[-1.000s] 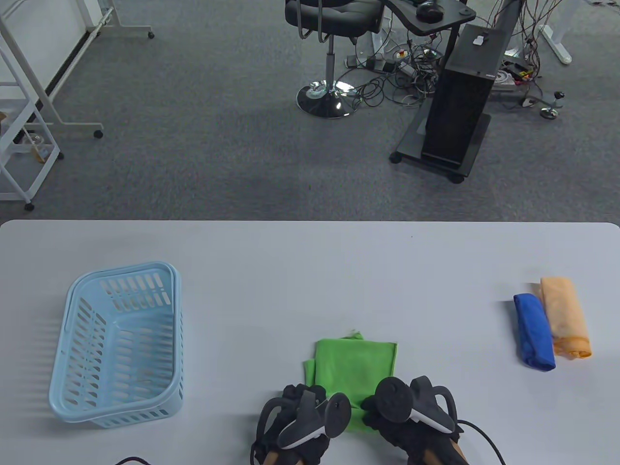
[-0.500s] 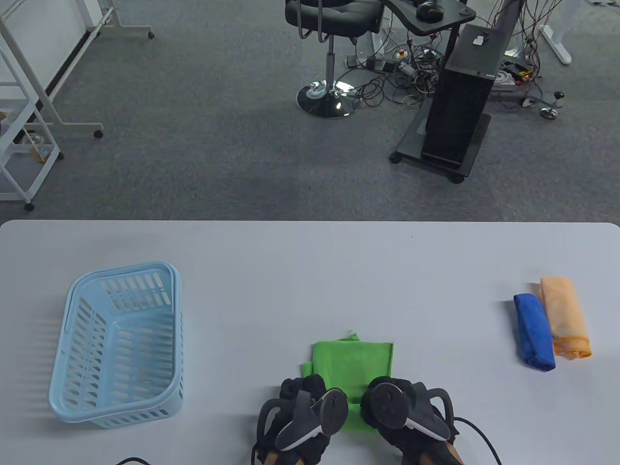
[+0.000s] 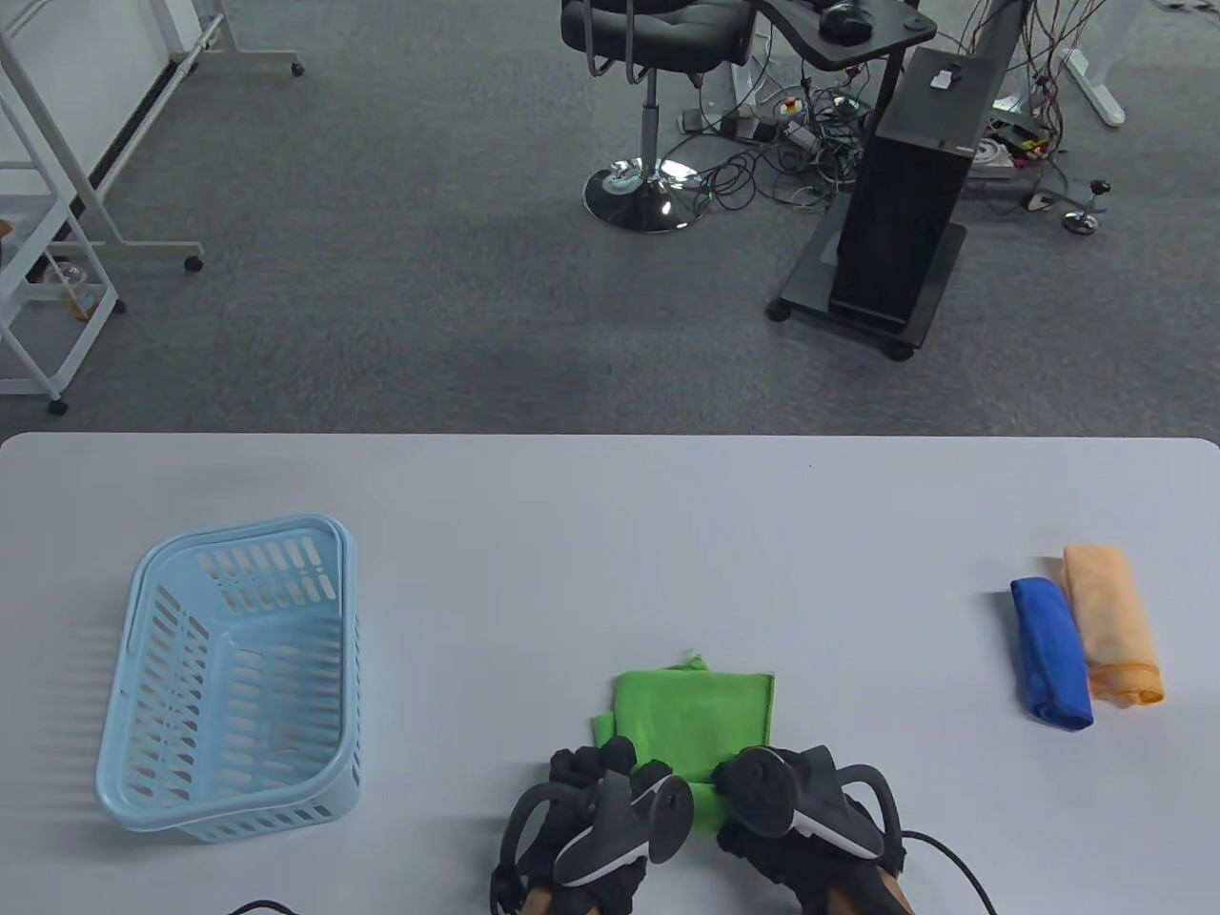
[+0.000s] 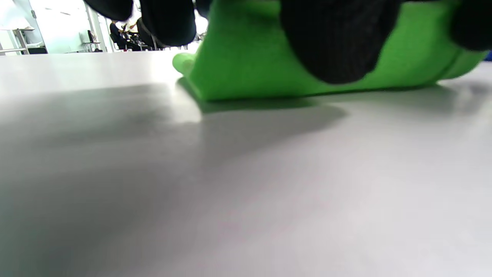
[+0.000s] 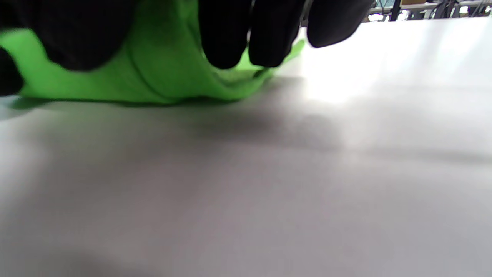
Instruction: Roll rectangular towel into towel roll
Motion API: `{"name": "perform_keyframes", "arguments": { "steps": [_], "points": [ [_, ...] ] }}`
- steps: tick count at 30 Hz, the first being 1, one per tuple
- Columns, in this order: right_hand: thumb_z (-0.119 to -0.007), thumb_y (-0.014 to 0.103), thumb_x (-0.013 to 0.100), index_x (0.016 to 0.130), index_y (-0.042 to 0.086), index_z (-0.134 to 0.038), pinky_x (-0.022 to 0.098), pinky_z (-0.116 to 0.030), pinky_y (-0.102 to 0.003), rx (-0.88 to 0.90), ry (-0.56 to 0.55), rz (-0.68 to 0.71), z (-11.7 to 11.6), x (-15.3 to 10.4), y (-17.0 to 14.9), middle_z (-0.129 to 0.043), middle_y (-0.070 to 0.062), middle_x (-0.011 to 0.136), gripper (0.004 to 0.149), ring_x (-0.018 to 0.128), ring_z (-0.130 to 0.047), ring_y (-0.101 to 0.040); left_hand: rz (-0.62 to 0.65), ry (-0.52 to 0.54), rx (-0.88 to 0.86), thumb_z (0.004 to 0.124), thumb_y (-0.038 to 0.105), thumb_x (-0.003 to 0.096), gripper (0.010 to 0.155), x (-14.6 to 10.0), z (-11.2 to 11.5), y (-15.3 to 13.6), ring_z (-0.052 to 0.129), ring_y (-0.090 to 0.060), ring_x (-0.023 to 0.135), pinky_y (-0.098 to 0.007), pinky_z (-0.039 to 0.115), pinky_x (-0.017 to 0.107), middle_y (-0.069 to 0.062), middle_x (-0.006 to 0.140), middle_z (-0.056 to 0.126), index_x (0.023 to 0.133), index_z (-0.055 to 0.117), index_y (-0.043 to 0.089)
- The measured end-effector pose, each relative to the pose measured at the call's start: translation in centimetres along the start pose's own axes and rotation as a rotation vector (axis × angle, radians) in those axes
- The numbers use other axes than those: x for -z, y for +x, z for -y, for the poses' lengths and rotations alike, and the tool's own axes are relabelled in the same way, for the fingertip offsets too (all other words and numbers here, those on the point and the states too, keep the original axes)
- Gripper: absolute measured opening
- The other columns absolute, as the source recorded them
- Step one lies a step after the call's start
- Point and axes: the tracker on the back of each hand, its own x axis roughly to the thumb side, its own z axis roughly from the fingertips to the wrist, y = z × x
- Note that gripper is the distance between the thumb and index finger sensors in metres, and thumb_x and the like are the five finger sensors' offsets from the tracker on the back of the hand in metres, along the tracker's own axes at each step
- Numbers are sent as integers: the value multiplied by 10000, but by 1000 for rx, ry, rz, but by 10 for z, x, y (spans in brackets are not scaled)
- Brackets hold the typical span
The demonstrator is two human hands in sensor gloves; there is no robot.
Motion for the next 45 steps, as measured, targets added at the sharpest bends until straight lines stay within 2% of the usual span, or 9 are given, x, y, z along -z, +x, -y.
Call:
{"name": "perform_keyframes", "arguments": {
  "steps": [7, 12, 15, 18, 23, 28, 33, 38, 45],
  "points": [
    [-704, 474, 283, 873, 233, -772, 673, -569, -582, 50, -6, 11, 3, -2, -6, -638, -70, 944, 641, 907, -677, -320, 3, -23, -105, 666, 474, 360, 647, -1, -1, -7, 620, -399, 888, -652, 482, 686, -123, 1011, 535, 954, 752, 233],
    [-635, 536, 290, 777, 245, -894, 656, -598, -578, 82, -9, -4, 3, -1, -12, -725, -59, 894, 623, 869, -740, -307, 23, 0, -183, 613, 482, 377, 604, -2, -2, -11, 664, -401, 863, -650, 504, 677, -112, 955, 662, 815, 919, 200],
    [-655, 532, 287, 814, 238, -866, 662, -585, -579, 78, -26, -13, 3, -1, -10, -683, -76, 926, 639, 887, -707, -320, 9, 3, -164, 631, 490, 378, 586, -2, -2, -10, 645, -405, 876, -652, 491, 680, -113, 967, 649, 837, 895, 240],
    [-711, 492, 294, 901, 293, -723, 681, -554, -574, 102, -30, -11, 4, -2, -7, -590, -78, 971, 639, 923, -638, -320, 8, 63, -156, 703, 479, 381, 572, -3, -6, -7, 610, -395, 889, -650, 473, 686, -116, 1003, 553, 941, 652, 375],
    [-805, 364, 288, 752, 287, -733, 690, -532, -574, 122, -113, 44, 9, -3, 1, -571, -48, 951, 475, 926, -618, -304, 64, 124, -57, 754, 417, 384, 414, -5, -10, 5, 604, -382, 894, -644, 463, 695, -92, 996, 544, 792, 762, 351],
    [-769, 371, 299, 755, 278, -820, 677, -566, -572, 52, -116, 34, 8, -4, 3, -637, -57, 932, 469, 907, -669, -310, 89, 92, -28, 699, 502, 370, 521, -9, -10, 2, 588, -414, 914, -653, 450, 694, -126, 1025, 554, 843, 844, 340],
    [-765, 512, 257, 858, 274, -775, 679, -545, -592, 75, -47, 19, 7, -4, -4, -596, -92, 971, 647, 931, -628, -341, 109, -28, 20, 784, 638, 282, 789, -8, -6, -2, 517, -429, 957, -674, 411, 707, -137, 1072, 464, 1000, 657, 336],
    [-810, 498, 239, 937, 245, -659, 689, -517, -602, 24, 19, 14, 3, -3, -3, -543, -96, 995, 758, 952, -579, -353, 81, -26, 23, 831, 529, 308, 748, -3, -2, -2, 582, -412, 934, -668, 454, 695, -121, 1037, 536, 993, 641, 297],
    [-748, 459, 275, 940, 214, -662, 687, -530, -593, 41, 13, 0, 1, -2, -3, -583, -87, 971, 714, 942, -605, -339, 73, 13, -106, 747, 484, 338, 679, -3, -2, -9, 794, -372, 856, -647, 589, 658, -110, 943, 768, 958, 750, 208]
  ]
}}
